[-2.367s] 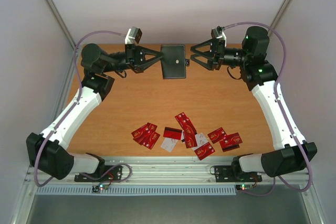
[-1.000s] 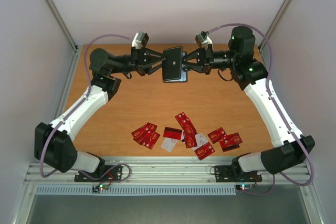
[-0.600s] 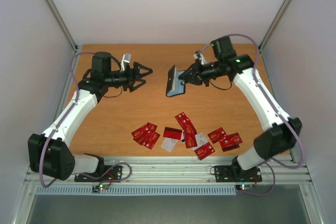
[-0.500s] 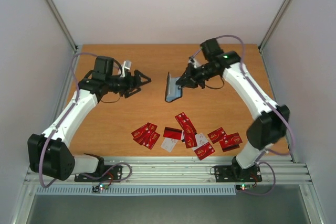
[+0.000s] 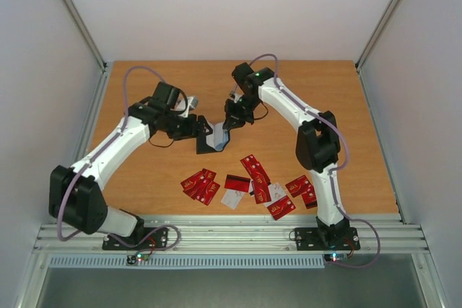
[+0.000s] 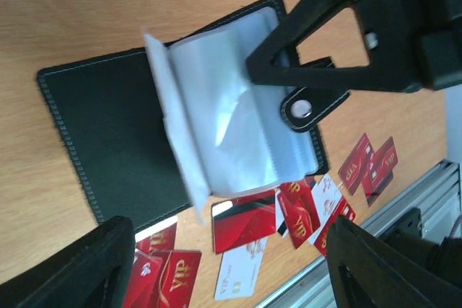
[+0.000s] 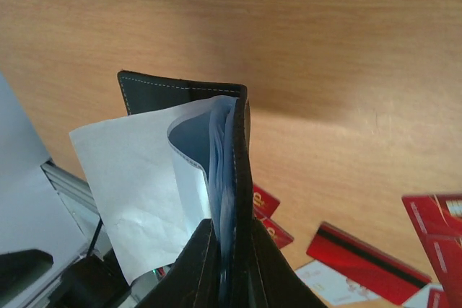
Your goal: Put the credit cards into the card holder
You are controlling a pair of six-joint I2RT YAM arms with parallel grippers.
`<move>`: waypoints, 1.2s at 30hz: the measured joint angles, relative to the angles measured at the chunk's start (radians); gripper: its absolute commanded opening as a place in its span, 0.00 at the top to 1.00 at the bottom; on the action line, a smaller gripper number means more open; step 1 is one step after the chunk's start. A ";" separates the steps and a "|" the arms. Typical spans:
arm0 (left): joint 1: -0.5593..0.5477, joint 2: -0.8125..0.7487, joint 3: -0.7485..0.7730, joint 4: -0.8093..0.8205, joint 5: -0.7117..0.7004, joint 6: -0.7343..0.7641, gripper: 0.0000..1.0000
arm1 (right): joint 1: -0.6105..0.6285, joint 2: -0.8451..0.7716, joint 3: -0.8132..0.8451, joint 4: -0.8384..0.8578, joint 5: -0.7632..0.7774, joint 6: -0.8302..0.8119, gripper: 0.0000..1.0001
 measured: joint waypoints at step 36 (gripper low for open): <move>-0.009 0.502 0.060 0.201 -0.031 0.033 0.72 | -0.113 0.208 -0.088 0.156 -0.113 -0.145 0.54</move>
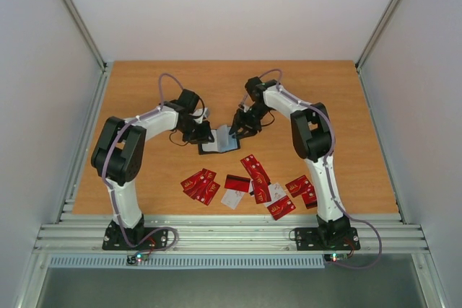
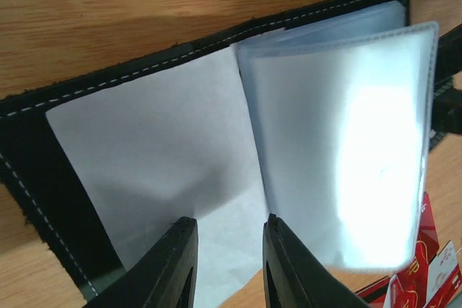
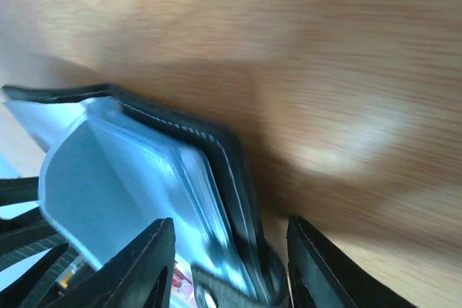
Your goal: Put the credit cards into the card holder
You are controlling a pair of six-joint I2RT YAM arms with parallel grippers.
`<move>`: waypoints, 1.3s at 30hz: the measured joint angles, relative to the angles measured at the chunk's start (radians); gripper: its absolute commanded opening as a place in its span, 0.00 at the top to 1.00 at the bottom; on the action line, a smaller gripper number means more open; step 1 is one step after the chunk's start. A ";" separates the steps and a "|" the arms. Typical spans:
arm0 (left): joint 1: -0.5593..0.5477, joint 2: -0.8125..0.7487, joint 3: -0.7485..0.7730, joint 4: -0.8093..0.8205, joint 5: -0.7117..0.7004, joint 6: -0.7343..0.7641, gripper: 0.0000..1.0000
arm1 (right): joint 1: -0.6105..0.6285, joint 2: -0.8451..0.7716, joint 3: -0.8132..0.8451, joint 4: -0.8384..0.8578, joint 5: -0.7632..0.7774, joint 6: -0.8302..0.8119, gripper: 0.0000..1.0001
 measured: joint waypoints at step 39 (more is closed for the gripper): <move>0.006 -0.132 -0.161 0.027 0.020 0.047 0.81 | 0.190 -0.005 0.024 0.128 -0.060 0.149 0.54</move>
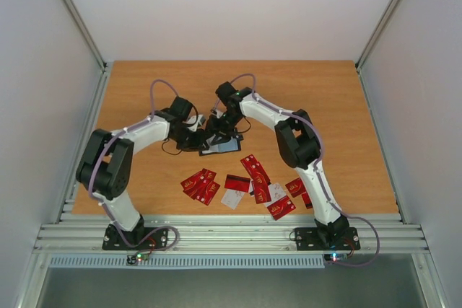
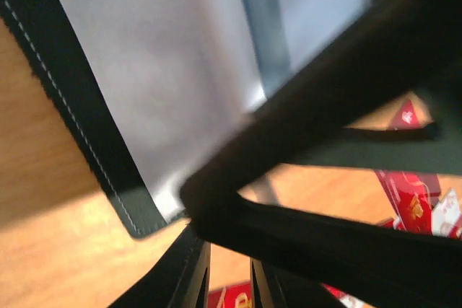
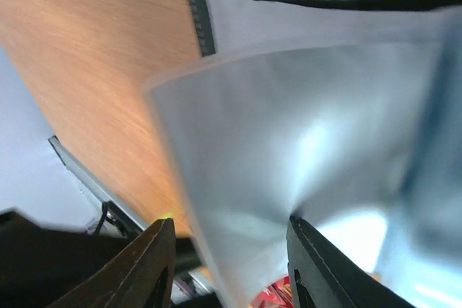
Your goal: Put the credit cards into the card holder
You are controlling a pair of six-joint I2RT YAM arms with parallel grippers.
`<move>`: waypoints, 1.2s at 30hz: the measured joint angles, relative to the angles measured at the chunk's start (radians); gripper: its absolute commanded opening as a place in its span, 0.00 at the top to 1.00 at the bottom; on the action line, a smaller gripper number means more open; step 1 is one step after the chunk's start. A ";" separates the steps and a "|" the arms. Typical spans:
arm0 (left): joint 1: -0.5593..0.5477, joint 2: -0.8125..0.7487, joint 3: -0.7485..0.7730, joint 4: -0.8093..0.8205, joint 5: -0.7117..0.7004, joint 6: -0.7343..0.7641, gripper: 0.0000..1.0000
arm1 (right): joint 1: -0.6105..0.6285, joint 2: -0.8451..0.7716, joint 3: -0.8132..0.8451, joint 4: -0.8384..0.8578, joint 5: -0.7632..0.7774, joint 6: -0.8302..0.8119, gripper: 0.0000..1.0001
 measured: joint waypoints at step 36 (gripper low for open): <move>-0.191 -0.412 -0.237 -0.091 0.025 -0.025 0.70 | 0.003 -0.627 -0.551 -0.106 0.254 0.006 0.37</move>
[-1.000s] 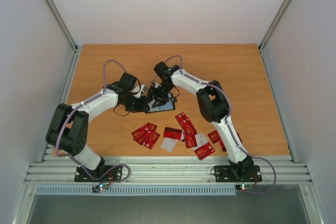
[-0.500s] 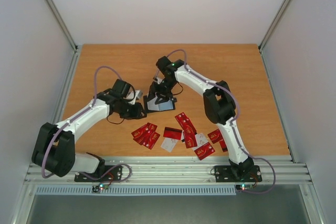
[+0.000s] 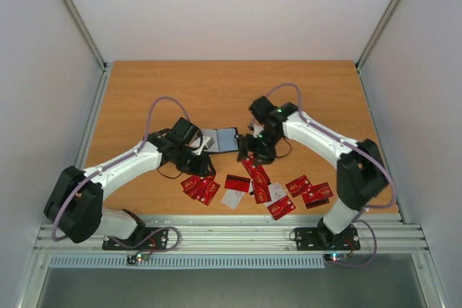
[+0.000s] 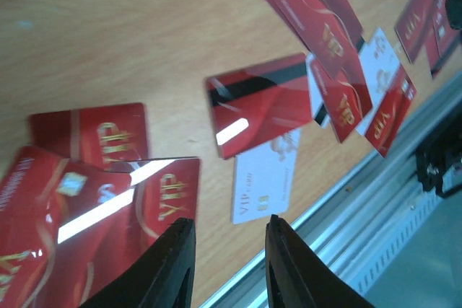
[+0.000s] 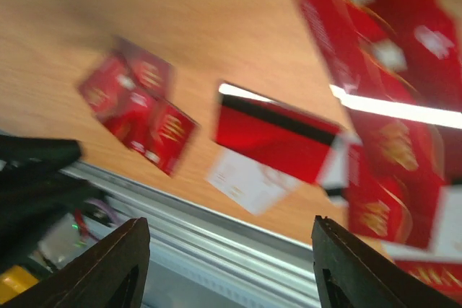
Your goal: Put the credit cards into the card holder
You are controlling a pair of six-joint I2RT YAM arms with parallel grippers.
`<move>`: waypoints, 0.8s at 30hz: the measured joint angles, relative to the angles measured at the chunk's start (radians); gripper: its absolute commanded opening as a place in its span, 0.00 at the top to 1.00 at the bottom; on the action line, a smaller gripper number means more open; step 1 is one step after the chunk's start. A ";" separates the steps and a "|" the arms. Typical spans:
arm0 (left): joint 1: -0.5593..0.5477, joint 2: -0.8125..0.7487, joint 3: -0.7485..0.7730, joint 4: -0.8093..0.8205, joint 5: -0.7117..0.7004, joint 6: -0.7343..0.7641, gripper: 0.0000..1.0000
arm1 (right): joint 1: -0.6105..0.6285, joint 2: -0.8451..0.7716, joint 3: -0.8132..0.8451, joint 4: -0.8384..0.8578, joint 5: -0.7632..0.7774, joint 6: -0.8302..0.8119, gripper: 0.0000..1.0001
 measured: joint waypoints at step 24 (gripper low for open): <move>-0.380 0.518 0.447 0.095 0.162 -0.040 0.76 | -0.298 -0.663 -0.729 -0.132 0.087 0.252 0.26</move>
